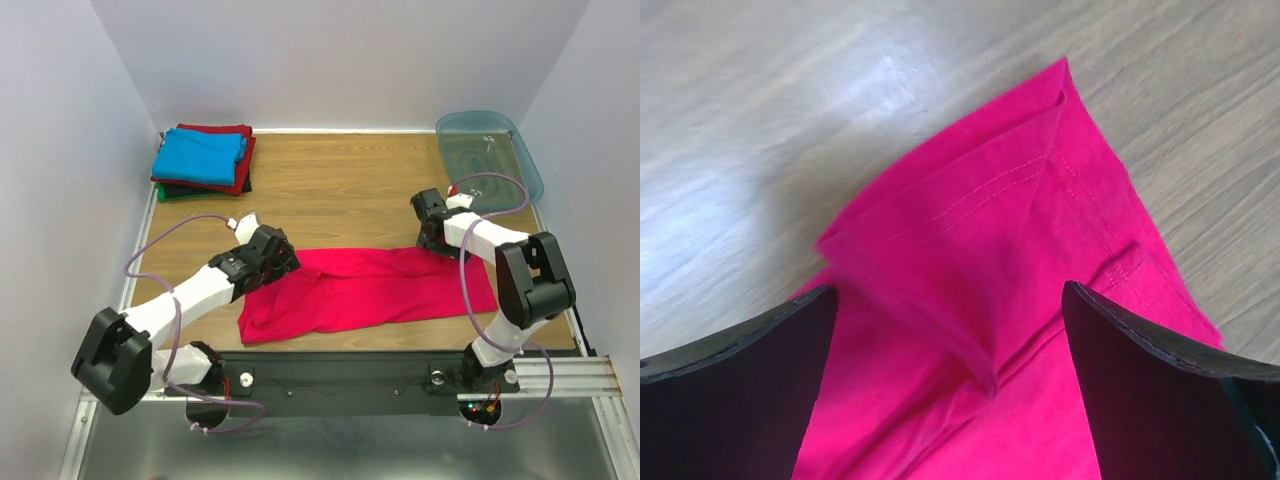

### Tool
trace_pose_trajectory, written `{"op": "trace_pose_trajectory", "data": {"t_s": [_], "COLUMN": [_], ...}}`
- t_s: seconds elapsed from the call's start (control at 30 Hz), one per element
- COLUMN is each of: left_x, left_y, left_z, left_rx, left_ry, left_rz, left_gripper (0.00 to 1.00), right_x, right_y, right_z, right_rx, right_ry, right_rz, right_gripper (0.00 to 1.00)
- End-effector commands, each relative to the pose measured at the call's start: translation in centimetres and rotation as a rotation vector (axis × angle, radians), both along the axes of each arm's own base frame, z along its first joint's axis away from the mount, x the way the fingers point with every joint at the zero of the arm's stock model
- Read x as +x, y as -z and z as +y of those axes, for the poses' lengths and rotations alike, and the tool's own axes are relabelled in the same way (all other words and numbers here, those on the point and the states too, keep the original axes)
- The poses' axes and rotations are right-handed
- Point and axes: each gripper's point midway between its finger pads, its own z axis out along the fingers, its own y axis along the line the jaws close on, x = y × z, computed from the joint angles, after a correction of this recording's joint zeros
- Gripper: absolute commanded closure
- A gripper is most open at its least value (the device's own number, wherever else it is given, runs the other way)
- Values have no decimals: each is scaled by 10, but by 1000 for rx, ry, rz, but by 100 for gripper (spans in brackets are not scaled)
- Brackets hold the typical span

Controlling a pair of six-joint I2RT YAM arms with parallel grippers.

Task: Fold and stack the t-shirts
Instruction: Fold the tshirt

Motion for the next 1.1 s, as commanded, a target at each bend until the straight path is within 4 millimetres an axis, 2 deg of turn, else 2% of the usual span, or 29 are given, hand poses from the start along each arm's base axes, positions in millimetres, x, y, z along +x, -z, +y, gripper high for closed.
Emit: {"op": "trace_pose_trajectory", "data": {"t_s": [0.0, 0.17, 0.27, 0.3, 0.37, 0.4, 0.5, 0.57, 0.63, 0.73, 0.83, 0.87, 0.9, 0.93, 0.97, 1.03, 1.07], "left_x": [21, 20, 14, 13, 11, 8, 5, 6, 6, 11, 18, 22, 25, 28, 36, 45, 57], "left_y": [3, 42, 58, 61, 66, 71, 73, 73, 71, 67, 67, 66, 68, 68, 63, 65, 58], "left_z": [-4, 14, 26, 26, 28, 31, 39, 41, 42, 44, 44, 44, 44, 43, 41, 38, 33], "left_rx": [10, 54, 88, 88, 90, 101, 124, 126, 128, 132, 136, 135, 139, 139, 138, 138, 131], "left_ry": [7, -37, -82, -81, -81, -85, -104, -110, -106, -110, -108, -110, -109, -103, -93, -87, -72], "left_rz": [-41, 54, 94, 97, 107, 128, 143, 145, 142, 123, 124, 119, 125, 123, 111, 113, 86], "left_gripper": [2, 2, 2, 2, 2, 2, 2, 2, 2, 2, 2, 2, 2, 2, 2, 2, 2], "right_x": [8, -5, -26, -33, -47, -54, -80, -85, -83, -64, -49, -32, -31, -20, -16, -15, -13], "right_y": [-9, -20, -27, -25, -24, -24, -36, -40, -54, -72, -80, -82, -75, -83, -80, -73, -57], "right_z": [-13, -51, -83, -96, -103, -115, -146, -149, -149, -131, -104, -75, -56, -36, 2, 39, 59], "right_rx": [-88, -133, -192, -176, -108, -96, -115, -68, -36, 68, 200, 336, 401, 481, 645, 712, 651], "right_ry": [70, 202, 270, 327, 382, 440, 560, 586, 577, 443, 270, 132, 17, -82, -239, -349, -396], "right_rz": [-58, -103, -93, -99, -121, -137, -182, -215, -269, -306, -342, -375, -365, -398, -409, -387, -328], "right_gripper": [0, 0, 0, 0, 0, 0, 0, 0, 0, 0, 0, 0, 0, 0, 0, 0, 0]}}
